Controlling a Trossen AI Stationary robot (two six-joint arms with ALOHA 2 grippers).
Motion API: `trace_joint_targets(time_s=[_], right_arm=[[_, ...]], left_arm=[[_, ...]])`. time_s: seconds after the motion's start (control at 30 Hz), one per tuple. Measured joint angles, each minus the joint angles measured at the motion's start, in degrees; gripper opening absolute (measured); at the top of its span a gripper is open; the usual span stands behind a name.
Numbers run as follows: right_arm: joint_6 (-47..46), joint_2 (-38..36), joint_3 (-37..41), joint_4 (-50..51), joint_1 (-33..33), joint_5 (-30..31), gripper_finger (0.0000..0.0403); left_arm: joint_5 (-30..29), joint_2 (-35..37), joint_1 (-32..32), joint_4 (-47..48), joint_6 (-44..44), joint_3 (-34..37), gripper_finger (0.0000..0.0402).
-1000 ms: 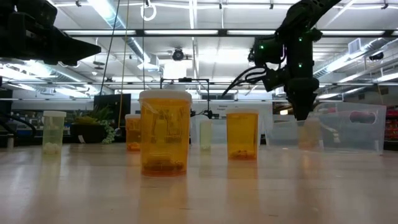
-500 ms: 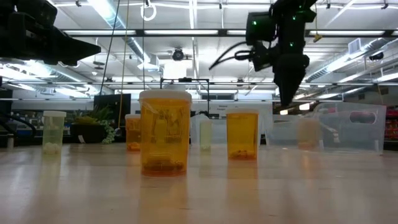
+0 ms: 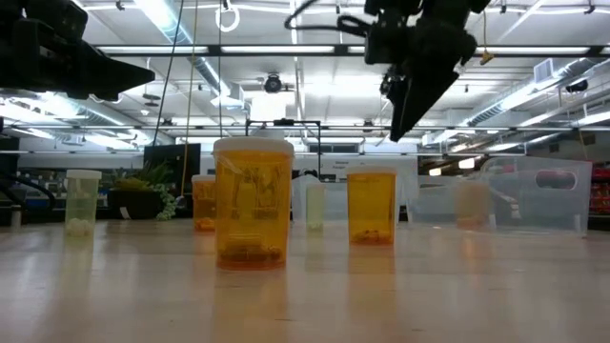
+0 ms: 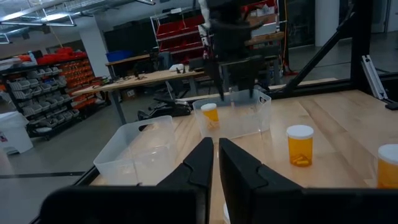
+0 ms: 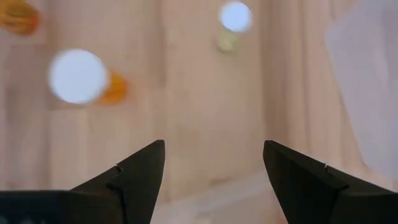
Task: Pick and place medicine bottles into bin by pill shape (circle, oval)
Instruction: Put the middle right big orange pill bottle into the bottom transparent bin
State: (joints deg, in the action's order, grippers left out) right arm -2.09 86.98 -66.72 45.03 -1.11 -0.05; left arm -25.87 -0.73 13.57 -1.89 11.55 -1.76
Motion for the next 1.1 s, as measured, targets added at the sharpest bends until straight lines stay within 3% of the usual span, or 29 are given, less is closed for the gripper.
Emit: trace_joint_targets(time_s=[0.37,0.73,1.1], right_arm=[[-2.25,1.38,0.00,-7.88,6.74,0.90,0.0280],[0.69,8.85,0.02,-12.95,8.94,0.02,0.0280],[0.44,9.64,-0.16,-16.36,10.46,-1.29,0.0280]], left_arm=[[0.00,0.00,-0.01,0.00,0.00,0.00,0.0034],[0.07,-0.55,0.01,0.02,0.00,-0.04,0.0030],[0.00,-0.74,0.01,0.19,0.00,-0.04,0.0039]])
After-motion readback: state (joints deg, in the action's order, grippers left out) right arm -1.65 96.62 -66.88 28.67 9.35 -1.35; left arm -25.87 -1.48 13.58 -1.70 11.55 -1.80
